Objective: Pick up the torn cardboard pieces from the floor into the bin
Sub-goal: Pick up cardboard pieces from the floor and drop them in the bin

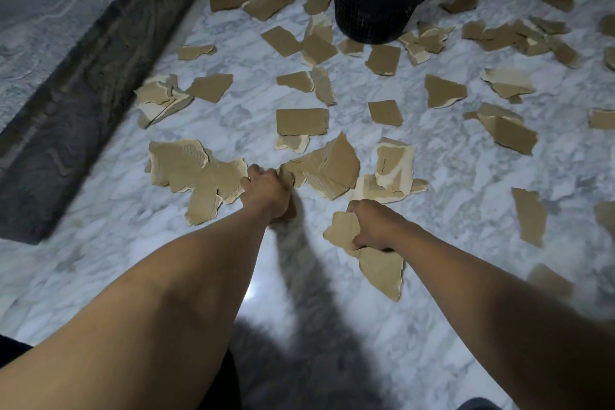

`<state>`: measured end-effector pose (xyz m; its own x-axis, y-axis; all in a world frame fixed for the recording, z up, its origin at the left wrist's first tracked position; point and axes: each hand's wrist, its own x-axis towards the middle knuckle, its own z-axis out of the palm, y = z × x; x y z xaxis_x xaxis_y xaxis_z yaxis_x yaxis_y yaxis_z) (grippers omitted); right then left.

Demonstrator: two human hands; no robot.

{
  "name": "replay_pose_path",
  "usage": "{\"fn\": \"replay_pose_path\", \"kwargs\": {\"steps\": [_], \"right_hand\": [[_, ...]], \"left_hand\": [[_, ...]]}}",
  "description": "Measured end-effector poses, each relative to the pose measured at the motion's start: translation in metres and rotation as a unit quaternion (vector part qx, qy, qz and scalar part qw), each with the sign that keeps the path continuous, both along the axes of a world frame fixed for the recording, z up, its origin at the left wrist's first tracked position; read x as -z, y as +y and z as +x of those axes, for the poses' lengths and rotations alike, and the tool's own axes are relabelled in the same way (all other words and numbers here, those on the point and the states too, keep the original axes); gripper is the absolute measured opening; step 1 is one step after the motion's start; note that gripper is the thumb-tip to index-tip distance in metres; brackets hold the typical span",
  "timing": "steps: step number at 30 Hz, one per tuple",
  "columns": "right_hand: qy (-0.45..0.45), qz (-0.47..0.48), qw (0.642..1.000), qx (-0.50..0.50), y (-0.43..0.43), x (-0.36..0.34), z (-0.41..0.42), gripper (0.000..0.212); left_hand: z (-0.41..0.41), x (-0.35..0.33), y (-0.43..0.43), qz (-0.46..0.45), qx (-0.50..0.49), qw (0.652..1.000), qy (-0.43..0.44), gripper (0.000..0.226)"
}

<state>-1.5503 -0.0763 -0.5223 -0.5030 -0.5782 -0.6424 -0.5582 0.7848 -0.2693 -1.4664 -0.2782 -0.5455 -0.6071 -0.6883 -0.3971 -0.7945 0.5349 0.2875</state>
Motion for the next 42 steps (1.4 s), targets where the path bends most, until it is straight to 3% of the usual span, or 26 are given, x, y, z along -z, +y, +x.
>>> {"fn": "replay_pose_path", "kwargs": {"steps": [4,6,10,13,19,24,28,33,37,40,42], "right_hand": [[-0.049,0.002,0.997,0.052,-0.006,0.000,-0.010,0.066],[-0.086,-0.043,0.989,0.110,-0.014,-0.006,-0.020,0.069],[-0.154,-0.187,0.923,0.298,-0.037,-0.024,-0.045,0.061],[-0.109,-0.225,0.890,0.381,-0.056,-0.018,-0.060,0.053],[0.037,-0.161,0.922,0.351,-0.073,-0.004,-0.054,0.059],[0.016,-0.159,0.922,0.353,-0.075,0.000,-0.055,0.062],[-0.027,-0.209,0.899,0.384,-0.074,-0.006,-0.053,0.077],[-0.131,-0.291,0.844,0.431,-0.067,-0.017,-0.056,0.039],[-0.178,-0.343,0.748,0.540,-0.045,-0.036,-0.078,0.051],[-0.184,-0.386,0.667,0.610,-0.023,-0.048,-0.095,0.044],[-0.179,-0.404,0.634,0.635,-0.008,-0.056,-0.105,0.035]], "left_hand": [[0.001,0.000,-0.007,-0.007,-0.011,0.999,-0.048,0.042],[0.001,-0.001,-0.010,-0.012,-0.008,0.998,-0.055,0.042],[0.006,0.002,-0.017,0.045,-0.058,0.997,-0.022,0.057],[0.012,0.009,-0.023,0.101,-0.074,0.992,-0.014,0.079],[0.014,0.012,-0.027,0.111,-0.027,0.993,-0.013,0.069],[0.012,0.012,-0.028,0.113,-0.014,0.993,-0.011,0.067],[0.009,0.010,-0.028,0.122,-0.012,0.992,-0.016,0.061],[0.010,0.007,-0.023,0.106,0.017,0.994,-0.034,0.055],[0.005,0.000,-0.015,0.101,0.119,0.987,-0.045,0.047],[-0.011,-0.009,-0.005,0.135,0.144,0.980,0.038,0.035],[-0.029,-0.017,0.004,0.097,0.162,0.979,0.074,0.042]]}}
